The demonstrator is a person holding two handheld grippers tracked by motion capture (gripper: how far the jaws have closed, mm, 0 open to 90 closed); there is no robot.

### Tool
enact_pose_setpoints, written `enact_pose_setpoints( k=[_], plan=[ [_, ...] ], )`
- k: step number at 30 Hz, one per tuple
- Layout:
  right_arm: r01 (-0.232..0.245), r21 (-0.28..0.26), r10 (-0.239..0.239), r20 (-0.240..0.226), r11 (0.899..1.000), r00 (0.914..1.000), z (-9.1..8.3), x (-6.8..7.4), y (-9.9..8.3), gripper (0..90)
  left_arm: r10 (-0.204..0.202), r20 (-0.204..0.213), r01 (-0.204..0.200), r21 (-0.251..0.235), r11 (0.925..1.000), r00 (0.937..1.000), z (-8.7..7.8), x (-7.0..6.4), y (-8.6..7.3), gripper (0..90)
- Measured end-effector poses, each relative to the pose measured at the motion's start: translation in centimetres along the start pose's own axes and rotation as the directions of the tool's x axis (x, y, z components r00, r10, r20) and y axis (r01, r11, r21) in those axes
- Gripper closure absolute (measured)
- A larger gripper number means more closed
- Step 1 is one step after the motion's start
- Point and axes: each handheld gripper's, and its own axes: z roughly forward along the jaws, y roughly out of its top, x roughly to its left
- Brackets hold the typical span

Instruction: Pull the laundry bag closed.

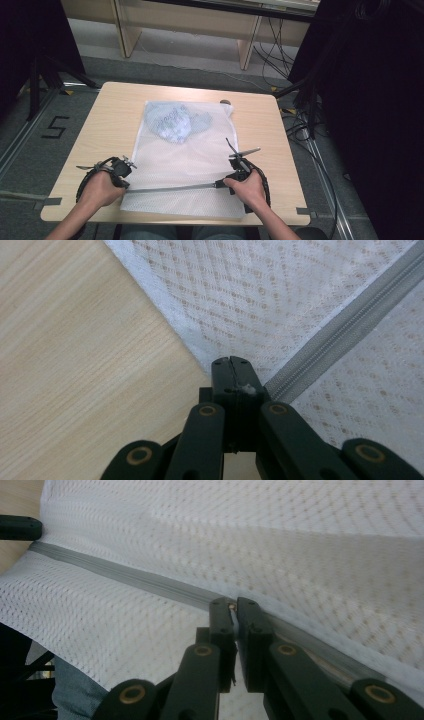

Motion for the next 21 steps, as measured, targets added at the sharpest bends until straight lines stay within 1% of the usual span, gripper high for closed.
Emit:
enact_pose_setpoints(
  k=[1,2,3,4,5,6,7,8,9,10,13,14,15,16,17,18,19,20,21],
  plan=[
    [-0.005,-0.011,0.005,0.009,1.0,0.9999,-0.1,-0.1,-0.1,87.0,-0.001,0.001,0.001,0.002,1.0,1.0,0.0,0.0,0.0,90.0],
    [0.002,-0.006,-0.002,0.018,1.0,0.9998,-0.2,-0.4,-0.1,87.0,-0.001,0.0,0.001,0.001,1.0,1.0,0.0,0.0,0.0,90.0],
    [0.0,-0.021,0.0,0.036,1.0,0.9994,-0.3,-0.6,-0.1,87.0,0.0,0.0,0.0,0.003,1.0,1.0,0.0,0.0,0.0,90.0],
    [-0.006,-0.005,0.006,0.02,1.0,0.9998,-0.4,-0.7,-0.1,87.0,0.0,-0.001,0.0,0.004,1.0,1.0,0.0,0.0,0.0,90.0],
    [-0.01,-0.019,0.01,0.027,1.0,0.9996,-0.5,-0.8,-0.2,86.9,-0.001,-0.001,0.001,0.003,1.0,1.0,0.0,0.0,0.0,90.0],
    [-0.006,-0.006,0.006,0.021,1.0,0.9998,-0.6,-1.1,-0.2,87.0,0.0,-0.001,0.0,0.004,1.0,1.0,0.0,0.0,0.0,90.0],
    [-0.004,-0.021,0.005,0.032,1.0,0.9995,-0.7,-1.2,-0.3,86.9,0.003,-0.001,-0.003,0.006,1.0,1.0,0.0,0.0,0.0,90.0],
    [-0.023,0.001,0.023,0.022,1.0,0.9995,-0.8,-1.3,-0.3,87.0,0.001,-0.001,-0.001,0.004,1.0,1.0,0.0,0.0,0.0,90.0],
    [-0.008,-0.007,0.008,0.029,1.0,0.9995,-0.9,-1.5,-0.3,87.0,-0.001,-0.001,0.001,0.003,1.0,1.0,0.0,0.0,0.0,90.0],
    [-0.02,-0.006,0.021,0.028,1.0,0.9994,-1.0,-1.6,-0.4,87.0,0.003,-0.002,-0.003,0.005,1.0,1.0,0.0,0.0,0.0,90.0],
    [-0.029,-0.002,0.029,0.033,1.0,0.999,-1.4,-2.1,-0.5,87.0,0.003,-0.002,-0.003,0.005,1.0,1.0,0.0,0.0,0.0,90.0],
    [-0.022,-0.013,0.023,0.038,1.0,0.999,-1.5,-2.3,-0.6,87.0,0.001,-0.001,-0.001,0.004,1.0,1.0,0.0,0.0,0.0,90.0],
    [-0.022,-0.01,0.022,0.041,1.0,0.9989,-1.6,-2.5,-0.7,87.0,0.0,-0.001,0.0,0.003,1.0,1.0,0.0,0.0,0.0,90.0],
    [-0.022,-0.019,0.023,0.039,1.0,0.999,-1.7,-2.7,-0.7,87.0,0.0,-0.001,0.0,0.003,1.0,1.0,0.0,0.0,0.0,90.0],
    [-0.03,-0.013,0.03,0.016,0.999,0.9994,-1.9,-2.9,-0.8,87.0,0.001,-0.001,-0.001,0.003,1.0,1.0,0.0,0.0,0.0,90.0],
    [-0.024,-0.023,0.025,0.025,0.999,0.9994,-2.0,-3.1,-0.9,87.0,0.002,-0.002,-0.002,0.004,1.0,1.0,0.0,0.0,0.0,90.0],
    [-0.006,-0.035,0.007,0.018,0.999,0.9998,-2.0,-3.5,-0.9,87.0,0.004,-0.002,-0.004,0.008,1.0,1.0,0.0,0.0,0.0,90.0],
    [-0.051,-0.018,0.052,0.026,0.999,0.9983,-2.3,-3.4,-0.9,87.0,0.0,0.0,0.0,0.013,0.9999,1.0,-0.1,0.0,0.1,90.0],
    [-0.054,-0.019,0.054,0.025,0.998,0.9982,-2.4,-3.6,-1.0,87.0,-0.001,-0.001,0.001,0.011,0.9999,1.0,-0.1,-0.1,0.1,90.0]
  ],
)
